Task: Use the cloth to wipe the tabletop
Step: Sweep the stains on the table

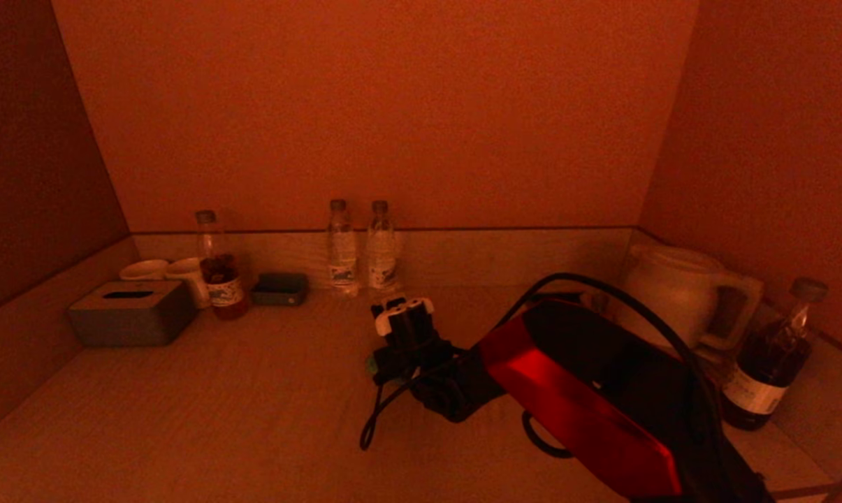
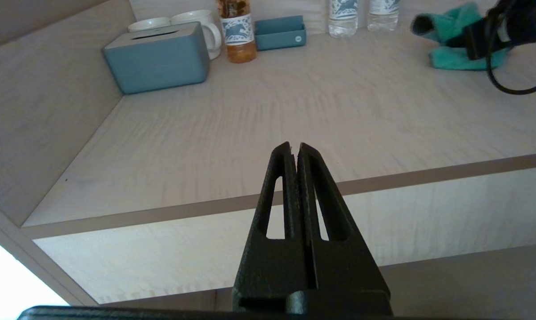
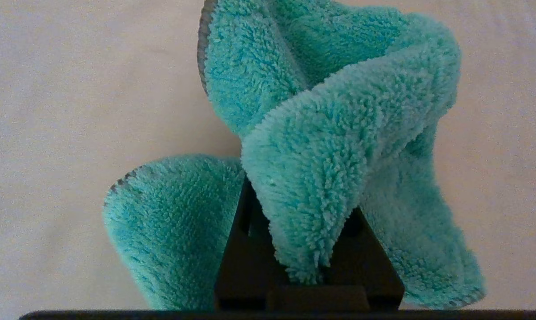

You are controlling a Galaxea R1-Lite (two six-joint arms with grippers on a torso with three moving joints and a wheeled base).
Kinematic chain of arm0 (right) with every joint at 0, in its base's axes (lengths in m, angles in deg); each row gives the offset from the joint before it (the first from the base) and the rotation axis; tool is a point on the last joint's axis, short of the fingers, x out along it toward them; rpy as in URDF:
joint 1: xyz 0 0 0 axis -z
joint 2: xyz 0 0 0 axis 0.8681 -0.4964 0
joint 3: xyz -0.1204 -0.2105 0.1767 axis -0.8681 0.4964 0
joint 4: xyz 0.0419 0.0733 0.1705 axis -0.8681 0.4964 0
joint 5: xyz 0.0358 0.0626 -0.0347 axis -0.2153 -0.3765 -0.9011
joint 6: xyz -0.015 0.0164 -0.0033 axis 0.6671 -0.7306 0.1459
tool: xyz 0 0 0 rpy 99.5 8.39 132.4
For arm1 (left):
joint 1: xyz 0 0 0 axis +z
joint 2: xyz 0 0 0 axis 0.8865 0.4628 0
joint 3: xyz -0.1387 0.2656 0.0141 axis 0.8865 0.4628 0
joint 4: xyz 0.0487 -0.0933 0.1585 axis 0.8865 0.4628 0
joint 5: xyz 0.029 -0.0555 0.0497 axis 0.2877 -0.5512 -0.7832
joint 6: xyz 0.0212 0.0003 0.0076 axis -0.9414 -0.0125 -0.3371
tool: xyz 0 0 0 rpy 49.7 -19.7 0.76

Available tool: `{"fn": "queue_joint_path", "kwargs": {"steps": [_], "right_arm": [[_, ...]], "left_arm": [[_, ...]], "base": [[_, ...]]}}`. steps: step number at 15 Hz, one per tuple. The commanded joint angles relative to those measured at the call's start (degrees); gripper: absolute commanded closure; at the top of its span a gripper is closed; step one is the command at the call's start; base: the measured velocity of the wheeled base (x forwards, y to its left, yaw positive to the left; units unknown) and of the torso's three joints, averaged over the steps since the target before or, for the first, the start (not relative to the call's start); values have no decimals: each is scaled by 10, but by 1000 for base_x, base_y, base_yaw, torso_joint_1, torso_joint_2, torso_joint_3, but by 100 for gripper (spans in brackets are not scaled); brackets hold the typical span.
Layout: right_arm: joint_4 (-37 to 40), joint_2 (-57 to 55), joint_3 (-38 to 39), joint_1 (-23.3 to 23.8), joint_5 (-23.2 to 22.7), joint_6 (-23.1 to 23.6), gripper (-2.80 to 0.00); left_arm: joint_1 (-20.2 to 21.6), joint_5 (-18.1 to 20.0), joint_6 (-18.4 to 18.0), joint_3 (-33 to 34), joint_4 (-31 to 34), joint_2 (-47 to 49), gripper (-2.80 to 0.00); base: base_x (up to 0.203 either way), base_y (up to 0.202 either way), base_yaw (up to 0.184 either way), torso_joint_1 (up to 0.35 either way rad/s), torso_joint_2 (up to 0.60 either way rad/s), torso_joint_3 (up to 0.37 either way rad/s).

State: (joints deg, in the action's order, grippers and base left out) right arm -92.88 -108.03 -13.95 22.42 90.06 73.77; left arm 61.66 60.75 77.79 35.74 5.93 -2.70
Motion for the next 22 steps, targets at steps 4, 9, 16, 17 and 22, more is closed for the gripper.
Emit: {"fn": "queue_joint_path", "kwargs": {"steps": [4,9,16,17,22], "right_arm": [[15,-55,-83,-17,1,4,0],[43,-94,-139,-43,1,4,0],[57,-105,-164,-112,1,13,0],[60,-96,-166,-144,1,16,0],[62,-40,-150,-215,0,19,0]], "left_arm": [[1,0,0,0,0,0,0],[0,0,0,0,0,0,0],[1,0,0,0,0,0,0],[1,0,0,0,0,0,0],[1,0,0,0,0,0,0]], "base": [[0,0,0,0,0,0],[0,0,0,0,0,0],[0,0,0,0,0,0],[0,0,0,0,0,0],[0,0,0,0,0,0]]}}
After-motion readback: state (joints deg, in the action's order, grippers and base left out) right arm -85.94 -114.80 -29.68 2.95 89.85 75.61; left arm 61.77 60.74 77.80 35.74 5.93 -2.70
